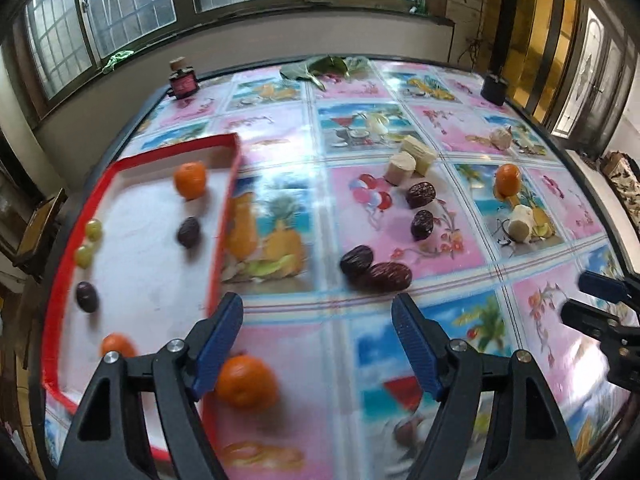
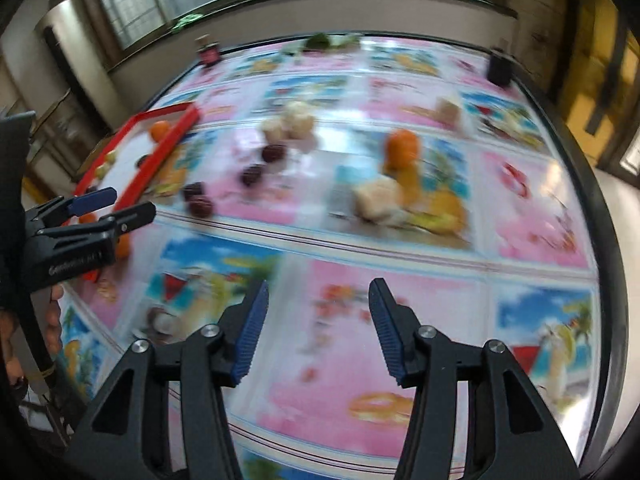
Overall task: Organize fruits
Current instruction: 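Grasp a pale cube with the right gripper while the left gripper grasps a dark date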
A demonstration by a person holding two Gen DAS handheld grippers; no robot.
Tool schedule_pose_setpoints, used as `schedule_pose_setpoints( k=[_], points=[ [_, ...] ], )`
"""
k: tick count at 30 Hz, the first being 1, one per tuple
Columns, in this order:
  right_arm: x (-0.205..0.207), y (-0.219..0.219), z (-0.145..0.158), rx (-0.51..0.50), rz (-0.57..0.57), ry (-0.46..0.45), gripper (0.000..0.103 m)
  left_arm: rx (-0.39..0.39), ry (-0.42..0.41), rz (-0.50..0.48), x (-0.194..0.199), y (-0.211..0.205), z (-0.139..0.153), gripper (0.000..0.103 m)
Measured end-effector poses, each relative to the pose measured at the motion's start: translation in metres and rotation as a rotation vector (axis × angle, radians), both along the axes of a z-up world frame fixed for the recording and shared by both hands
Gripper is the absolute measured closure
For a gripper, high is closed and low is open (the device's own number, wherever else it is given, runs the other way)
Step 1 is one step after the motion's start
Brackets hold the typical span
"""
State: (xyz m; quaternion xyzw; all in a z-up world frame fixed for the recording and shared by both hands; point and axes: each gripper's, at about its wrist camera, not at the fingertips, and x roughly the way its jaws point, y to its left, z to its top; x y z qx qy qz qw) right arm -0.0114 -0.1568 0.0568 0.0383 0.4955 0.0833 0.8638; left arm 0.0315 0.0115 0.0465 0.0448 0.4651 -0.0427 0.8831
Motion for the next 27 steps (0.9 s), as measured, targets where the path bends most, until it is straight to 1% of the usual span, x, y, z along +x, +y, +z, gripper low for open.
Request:
schedule_pose_setpoints(
  k=[2,4,7,11,13,14,15,16,17,18,21,26,27],
  points=[
    [-0.002,-0.014,-0.002,0.012,-0.018,0.004,0.050,-0.003,0.018,0.018,0.007,-0.007,-0.007,0.026],
    [-0.003,-0.026,-0.006,0.025,-0.030,0.010,0.050,-0.029,0.045,0.047,0.014,-0.012,-0.013,0.026],
    [-0.003,-0.036,-0.010,0.049,-0.034,0.015,0.050,-0.074,0.067,0.070,0.017,-0.018,-0.020,0.026],
    [0.005,-0.042,-0.015,0.058,-0.019,0.017,0.050,-0.088,0.092,0.092,0.022,-0.028,-0.031,0.028],
    [0.012,-0.045,-0.016,0.058,-0.013,0.011,0.050,-0.100,0.098,0.112,0.024,-0.029,-0.034,0.034],
    [0.016,-0.046,-0.017,0.058,-0.010,0.007,0.050,-0.093,0.082,0.120,0.023,-0.030,-0.033,0.040],
    [0.020,-0.046,-0.017,0.060,-0.005,0.003,0.050,-0.096,0.077,0.118,0.023,-0.030,-0.033,0.049],
    [0.027,-0.046,-0.018,0.061,0.003,-0.002,0.050,-0.090,0.070,0.117,0.023,-0.032,-0.032,0.055],
    [0.032,-0.045,-0.019,0.061,0.007,-0.001,0.050,-0.083,0.065,0.114,0.022,-0.032,-0.031,0.064],
    [0.038,-0.044,-0.021,0.063,0.012,0.001,0.050,-0.081,0.063,0.109,0.021,-0.032,-0.031,0.071],
    [0.056,-0.037,-0.029,0.064,0.040,0.012,0.050,-0.090,0.055,0.106,0.018,-0.031,-0.031,0.071],
    [0.076,-0.020,-0.035,0.009,0.087,-0.016,0.050,-0.105,0.043,0.103,0.015,-0.028,-0.032,0.071],
    [0.079,-0.018,-0.035,-0.002,0.096,-0.019,0.052,-0.113,0.042,0.102,0.015,-0.026,-0.031,0.071]
  ],
)
